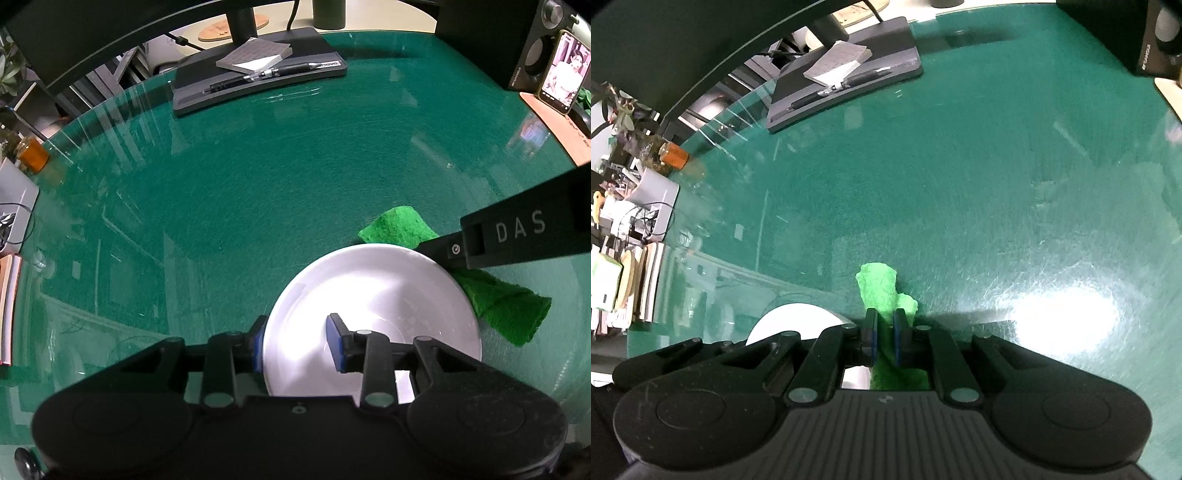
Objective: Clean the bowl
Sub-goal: 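Wipe the green cloth across the bowl with the right gripper, then rub the cloth back and forth over the bowl with the right gripper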
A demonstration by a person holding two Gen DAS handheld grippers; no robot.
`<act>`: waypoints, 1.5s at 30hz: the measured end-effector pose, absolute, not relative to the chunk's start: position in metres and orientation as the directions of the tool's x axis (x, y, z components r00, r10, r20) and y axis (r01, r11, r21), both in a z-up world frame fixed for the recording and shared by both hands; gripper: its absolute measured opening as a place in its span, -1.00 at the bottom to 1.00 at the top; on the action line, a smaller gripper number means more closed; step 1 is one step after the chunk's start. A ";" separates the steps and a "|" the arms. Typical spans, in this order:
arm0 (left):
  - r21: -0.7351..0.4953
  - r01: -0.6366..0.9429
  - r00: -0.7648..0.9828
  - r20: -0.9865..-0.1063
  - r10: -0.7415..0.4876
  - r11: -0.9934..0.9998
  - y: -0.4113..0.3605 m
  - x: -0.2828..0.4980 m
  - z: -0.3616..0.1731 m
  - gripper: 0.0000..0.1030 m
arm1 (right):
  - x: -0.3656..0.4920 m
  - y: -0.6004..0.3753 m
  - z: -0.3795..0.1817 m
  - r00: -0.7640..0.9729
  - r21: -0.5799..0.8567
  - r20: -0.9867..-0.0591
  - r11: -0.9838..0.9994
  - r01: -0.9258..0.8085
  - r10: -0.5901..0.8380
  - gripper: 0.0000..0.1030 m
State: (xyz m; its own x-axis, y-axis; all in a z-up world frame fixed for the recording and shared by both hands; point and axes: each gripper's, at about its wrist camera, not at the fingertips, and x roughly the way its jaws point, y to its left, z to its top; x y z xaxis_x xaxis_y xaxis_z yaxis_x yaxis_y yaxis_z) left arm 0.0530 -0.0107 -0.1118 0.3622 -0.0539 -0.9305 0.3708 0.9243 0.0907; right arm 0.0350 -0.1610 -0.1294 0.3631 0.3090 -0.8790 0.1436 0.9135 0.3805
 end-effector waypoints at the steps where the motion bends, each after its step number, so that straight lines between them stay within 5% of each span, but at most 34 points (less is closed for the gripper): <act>1: 0.091 0.371 0.363 -0.930 -0.054 0.924 -0.011 0.053 -0.112 -0.35 | 0.035 -0.161 -0.129 0.363 0.380 -0.879 0.914 0.142 0.309 -0.81; 12: 0.117 0.445 0.380 -0.923 -0.069 0.888 -0.015 0.055 -0.111 -0.33 | 0.027 -0.184 -0.139 0.348 0.480 -0.848 0.857 0.187 0.399 -0.81; 19: 0.129 0.461 0.398 -0.914 -0.075 0.878 -0.017 0.055 -0.113 -0.32 | 0.029 -0.231 -0.187 0.302 0.663 -0.739 0.574 0.481 0.602 -0.81; 45: 0.098 0.397 0.386 -0.920 -0.069 0.912 -0.007 0.049 -0.109 -0.33 | 0.070 -0.211 -0.185 0.360 0.749 -0.637 0.436 0.499 0.681 -0.79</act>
State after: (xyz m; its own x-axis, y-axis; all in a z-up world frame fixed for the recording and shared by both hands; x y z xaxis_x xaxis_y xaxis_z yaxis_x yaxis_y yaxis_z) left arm 0.0489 -0.0068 -0.1088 0.3857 -0.0691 -0.9200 0.3973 0.9124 0.0981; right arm 0.0698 -0.2107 -0.1847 0.3601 0.6813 -0.6373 0.4994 0.4363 0.7485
